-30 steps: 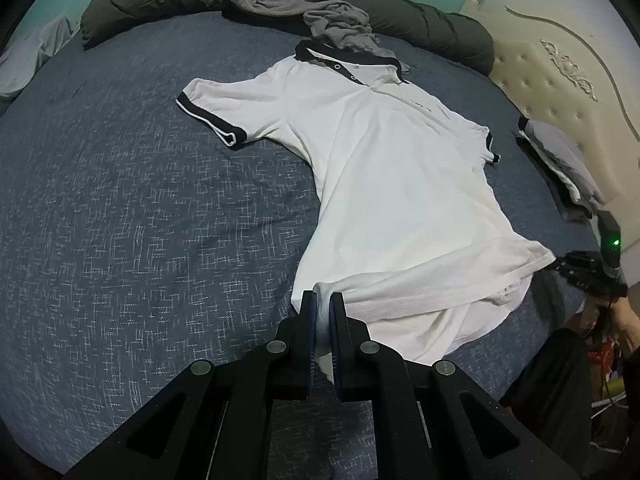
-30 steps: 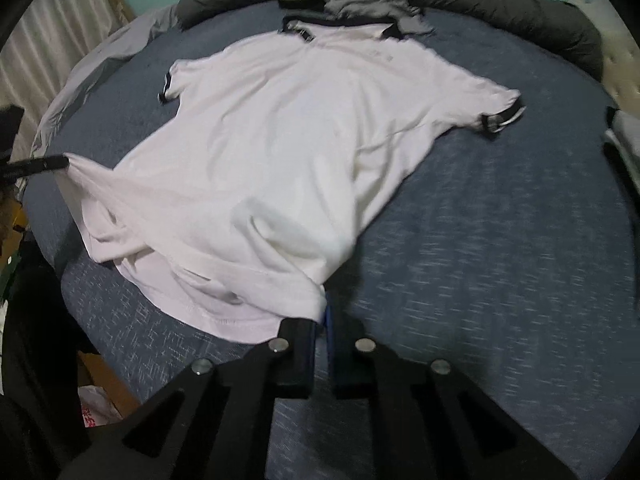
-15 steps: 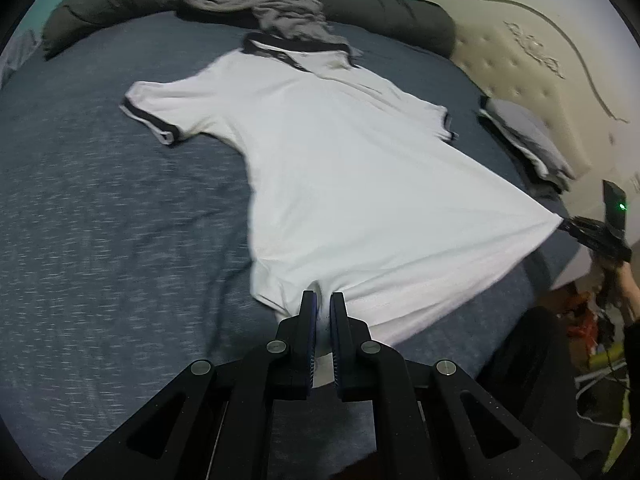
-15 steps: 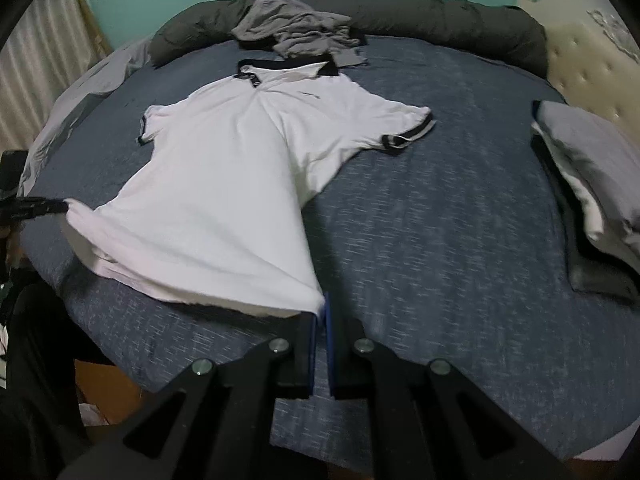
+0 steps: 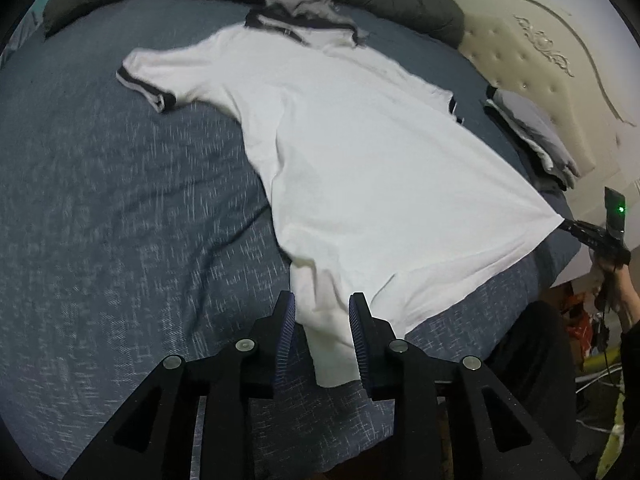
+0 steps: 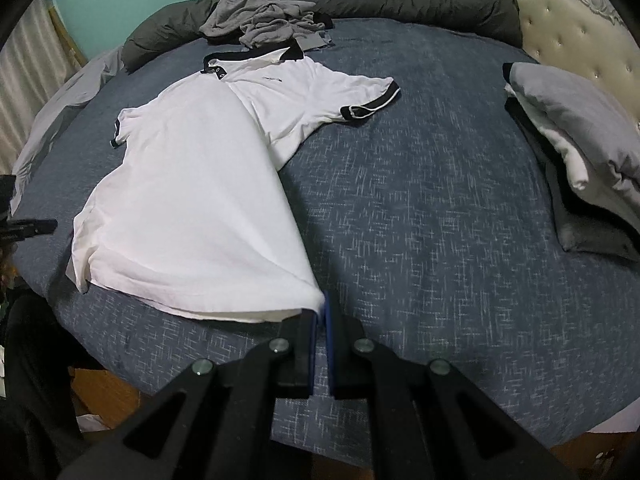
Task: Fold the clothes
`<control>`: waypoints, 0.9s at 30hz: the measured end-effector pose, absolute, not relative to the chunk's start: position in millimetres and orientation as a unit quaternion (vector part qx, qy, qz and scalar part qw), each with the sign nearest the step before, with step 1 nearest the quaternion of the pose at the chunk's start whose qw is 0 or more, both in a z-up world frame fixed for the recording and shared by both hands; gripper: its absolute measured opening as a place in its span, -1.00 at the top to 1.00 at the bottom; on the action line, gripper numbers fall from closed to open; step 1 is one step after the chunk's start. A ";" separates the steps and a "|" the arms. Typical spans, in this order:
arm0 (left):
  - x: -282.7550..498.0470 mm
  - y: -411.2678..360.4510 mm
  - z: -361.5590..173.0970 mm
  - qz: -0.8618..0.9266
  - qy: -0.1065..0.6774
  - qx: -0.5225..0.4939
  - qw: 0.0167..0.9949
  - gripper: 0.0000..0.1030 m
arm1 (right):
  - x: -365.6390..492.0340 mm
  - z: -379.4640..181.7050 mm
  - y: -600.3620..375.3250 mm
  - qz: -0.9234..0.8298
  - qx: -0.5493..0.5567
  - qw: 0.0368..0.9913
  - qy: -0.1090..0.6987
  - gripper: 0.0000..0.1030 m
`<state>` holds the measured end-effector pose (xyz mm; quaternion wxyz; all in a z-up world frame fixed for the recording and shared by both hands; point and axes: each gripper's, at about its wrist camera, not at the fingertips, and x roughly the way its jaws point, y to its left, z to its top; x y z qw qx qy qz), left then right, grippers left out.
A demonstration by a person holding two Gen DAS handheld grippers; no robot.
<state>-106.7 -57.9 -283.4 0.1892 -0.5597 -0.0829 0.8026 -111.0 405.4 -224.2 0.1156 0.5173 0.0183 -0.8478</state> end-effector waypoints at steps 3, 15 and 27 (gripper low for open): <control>-106.6 -52.1 -297.1 0.795 -0.081 -0.572 0.186 0.39 | -110.3 -224.5 405.5 -0.847 0.519 0.116 0.017 0.93; -100.0 -2.4 -311.6 0.774 -0.070 -0.589 0.221 0.22 | -112.2 -228.7 399.8 -0.842 0.526 0.119 0.021 0.93; -98.5 -15.2 -309.4 0.783 -0.080 -0.579 0.213 0.93 | -109.8 -224.5 396.6 -0.843 0.522 0.127 0.017 0.94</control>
